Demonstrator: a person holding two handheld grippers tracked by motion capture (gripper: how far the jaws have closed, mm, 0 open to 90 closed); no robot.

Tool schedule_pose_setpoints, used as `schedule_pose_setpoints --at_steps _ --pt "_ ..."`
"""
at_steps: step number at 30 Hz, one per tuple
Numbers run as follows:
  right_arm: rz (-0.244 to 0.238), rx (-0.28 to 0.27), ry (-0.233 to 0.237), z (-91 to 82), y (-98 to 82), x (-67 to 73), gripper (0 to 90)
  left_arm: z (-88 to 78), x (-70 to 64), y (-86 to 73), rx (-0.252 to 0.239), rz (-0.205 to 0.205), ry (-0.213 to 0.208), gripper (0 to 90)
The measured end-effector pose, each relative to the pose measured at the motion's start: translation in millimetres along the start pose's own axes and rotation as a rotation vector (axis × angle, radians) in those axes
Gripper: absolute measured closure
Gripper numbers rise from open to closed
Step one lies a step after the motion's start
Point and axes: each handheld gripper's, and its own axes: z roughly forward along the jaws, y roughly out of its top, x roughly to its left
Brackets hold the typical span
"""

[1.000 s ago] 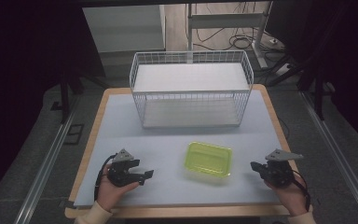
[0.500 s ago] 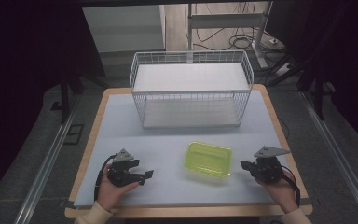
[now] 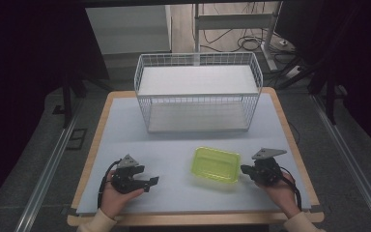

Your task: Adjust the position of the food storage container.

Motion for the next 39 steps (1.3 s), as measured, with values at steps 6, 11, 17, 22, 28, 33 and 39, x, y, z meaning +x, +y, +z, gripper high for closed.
schedule_pose_setpoints --at_steps 6,11,17,22,28,33,39 --pt "0.01 0.014 0.002 7.8 3.5 -2.1 90.0 0.7 0.1 -0.1 0.007 0.0 -0.001 22.5" --pt "-0.006 0.018 0.005 12.5 7.0 -0.3 90.0 0.9 -0.6 -0.3 0.008 0.002 0.001 22.5" --pt "-0.013 0.024 0.007 17.9 9.5 0.9 90.0 1.6 -0.7 -0.7 0.015 0.008 -0.002 22.6" --pt "-0.008 0.029 0.01 22.9 12.1 1.3 90.0 1.8 -0.4 -0.8 0.018 0.01 -0.003 22.6" --pt "-0.014 0.033 0.01 29.2 17.3 1.9 90.0 1.9 -0.6 -0.9 0.019 0.012 -0.003 22.6" --pt "-0.022 0.028 0.01 36.8 24.6 2.3 90.0 1.8 -0.1 -1.1 0.019 0.008 -0.004 22.6" --pt "-0.036 0.038 0.013 45.5 31.6 7.3 90.0 1.3 0.3 -1.2 0.016 0.006 -0.002 22.6"
